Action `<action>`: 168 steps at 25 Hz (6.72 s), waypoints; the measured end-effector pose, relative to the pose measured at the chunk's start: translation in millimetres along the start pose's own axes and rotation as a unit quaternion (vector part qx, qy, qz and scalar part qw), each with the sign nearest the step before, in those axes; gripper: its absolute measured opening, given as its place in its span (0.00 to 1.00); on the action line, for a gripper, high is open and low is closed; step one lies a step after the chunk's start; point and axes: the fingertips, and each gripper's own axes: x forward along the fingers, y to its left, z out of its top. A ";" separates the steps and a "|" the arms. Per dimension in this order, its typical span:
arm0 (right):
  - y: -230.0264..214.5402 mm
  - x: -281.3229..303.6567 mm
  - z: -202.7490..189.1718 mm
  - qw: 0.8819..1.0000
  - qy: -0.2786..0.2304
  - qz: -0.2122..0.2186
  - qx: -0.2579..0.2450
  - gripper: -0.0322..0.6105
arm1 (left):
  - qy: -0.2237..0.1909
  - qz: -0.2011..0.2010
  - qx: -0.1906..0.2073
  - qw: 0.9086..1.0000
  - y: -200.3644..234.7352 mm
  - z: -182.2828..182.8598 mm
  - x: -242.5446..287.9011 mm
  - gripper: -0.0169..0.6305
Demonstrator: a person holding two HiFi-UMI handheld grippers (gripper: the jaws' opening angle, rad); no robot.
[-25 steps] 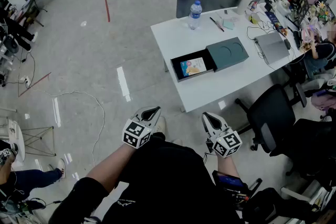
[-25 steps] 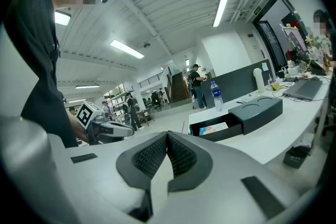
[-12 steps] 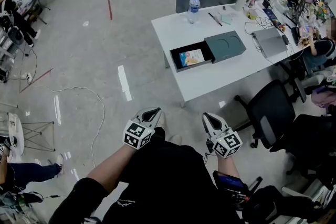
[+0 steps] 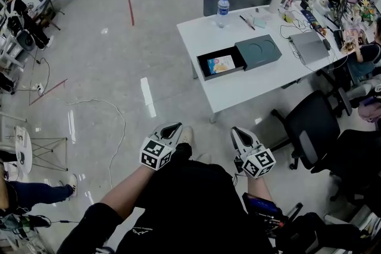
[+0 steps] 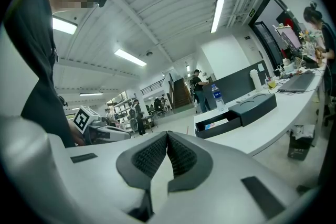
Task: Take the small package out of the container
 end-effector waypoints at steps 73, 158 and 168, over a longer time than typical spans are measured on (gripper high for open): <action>-124.6 113.3 55.6 0.956 -0.035 -0.287 0.056 0.09 | 0.124 -0.274 0.125 0.945 122.2 109.1 253.5 0.04; -206.5 86.0 30.3 0.940 -0.067 -0.296 0.154 0.09 | 0.441 -0.183 0.291 0.829 102.8 37.2 371.2 0.62; -203.6 83.3 30.9 0.941 -0.067 -0.296 0.149 0.09 | 0.420 -0.184 0.274 0.845 101.6 44.2 370.5 0.60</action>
